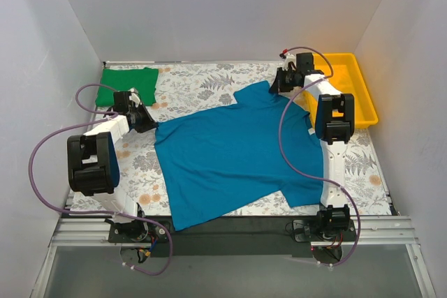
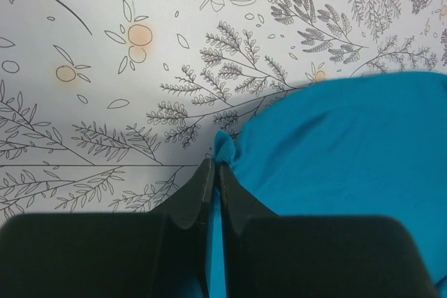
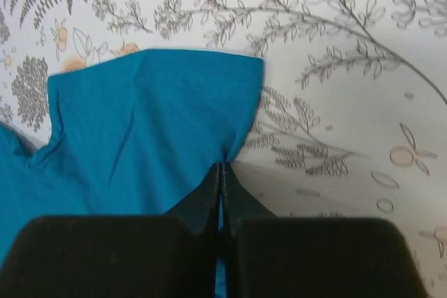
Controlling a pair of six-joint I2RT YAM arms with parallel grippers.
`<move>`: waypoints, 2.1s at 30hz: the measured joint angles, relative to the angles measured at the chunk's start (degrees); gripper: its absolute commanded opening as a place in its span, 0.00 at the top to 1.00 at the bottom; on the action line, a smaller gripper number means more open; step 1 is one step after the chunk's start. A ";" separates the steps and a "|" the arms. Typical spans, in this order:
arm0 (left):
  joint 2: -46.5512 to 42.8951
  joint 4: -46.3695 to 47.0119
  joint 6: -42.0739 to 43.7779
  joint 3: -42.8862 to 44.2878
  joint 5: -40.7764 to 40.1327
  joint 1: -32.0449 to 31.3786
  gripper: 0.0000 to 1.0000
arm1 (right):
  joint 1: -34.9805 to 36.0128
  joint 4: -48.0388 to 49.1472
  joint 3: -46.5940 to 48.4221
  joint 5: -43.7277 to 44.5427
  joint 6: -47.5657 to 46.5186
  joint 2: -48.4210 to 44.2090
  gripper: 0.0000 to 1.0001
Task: Fold and stack the t-shirts
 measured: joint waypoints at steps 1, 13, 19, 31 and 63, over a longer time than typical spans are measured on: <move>-0.26 0.07 0.00 -0.22 0.07 0.00 1.00 | -0.28 -0.26 -1.42 0.02 -0.42 -0.98 0.99; -1.09 0.24 -0.04 -0.70 0.92 0.00 1.00 | -2.38 -3.28 -7.19 0.37 -4.22 -5.77 0.66; -1.11 0.24 -0.02 -0.72 1.01 0.00 1.00 | -2.56 -3.87 -2.58 1.62 -3.56 -5.49 0.58; -1.31 0.24 -0.02 -0.81 1.01 0.00 1.00 | -2.67 -2.91 5.81 0.83 0.31 2.38 0.57; -1.75 0.26 -0.07 -1.57 1.07 -0.02 1.00 | -1.73 -2.84 8.94 0.61 1.79 4.87 0.99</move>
